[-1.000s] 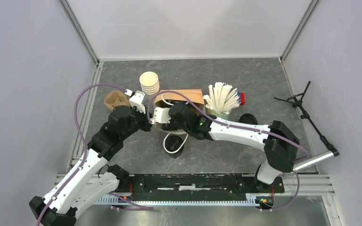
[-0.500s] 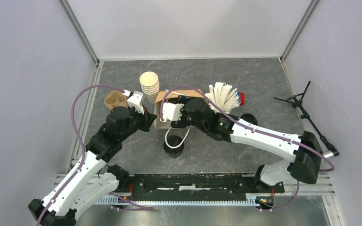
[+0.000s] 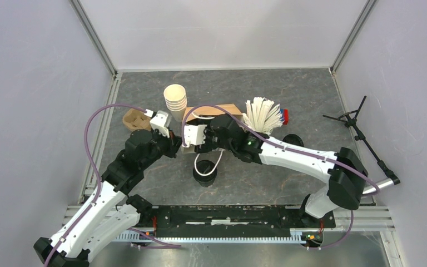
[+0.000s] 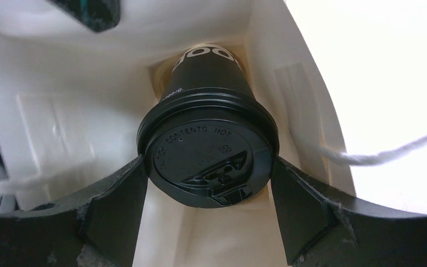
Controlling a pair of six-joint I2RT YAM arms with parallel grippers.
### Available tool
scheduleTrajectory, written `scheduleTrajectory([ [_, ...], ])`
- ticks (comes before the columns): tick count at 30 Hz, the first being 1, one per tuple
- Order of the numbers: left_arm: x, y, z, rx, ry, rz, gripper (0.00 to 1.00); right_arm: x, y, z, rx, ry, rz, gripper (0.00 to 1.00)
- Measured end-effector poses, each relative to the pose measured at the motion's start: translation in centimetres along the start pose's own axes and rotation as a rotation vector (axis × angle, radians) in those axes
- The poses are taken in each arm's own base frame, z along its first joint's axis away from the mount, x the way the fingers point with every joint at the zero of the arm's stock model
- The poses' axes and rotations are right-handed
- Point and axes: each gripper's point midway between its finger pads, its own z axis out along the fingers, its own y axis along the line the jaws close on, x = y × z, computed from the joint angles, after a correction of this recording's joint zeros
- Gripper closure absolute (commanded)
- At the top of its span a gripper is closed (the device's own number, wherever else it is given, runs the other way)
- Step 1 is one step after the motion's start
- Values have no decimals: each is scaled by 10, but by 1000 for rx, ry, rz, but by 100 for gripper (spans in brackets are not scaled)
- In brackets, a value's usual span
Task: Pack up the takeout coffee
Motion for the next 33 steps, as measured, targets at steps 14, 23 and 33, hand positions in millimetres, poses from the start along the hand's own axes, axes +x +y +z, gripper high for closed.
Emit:
scheduleTrajectory([
  [14, 1, -1, 1, 5, 6, -1, 98, 1, -3, 36, 136, -2, 76, 23],
  [23, 2, 0, 2, 3, 11, -1, 98, 16, 6, 46, 131, 64, 89, 22],
  [33, 0, 8, 1, -38, -2, -4, 98, 29, 4, 52, 128, 158, 119, 23],
])
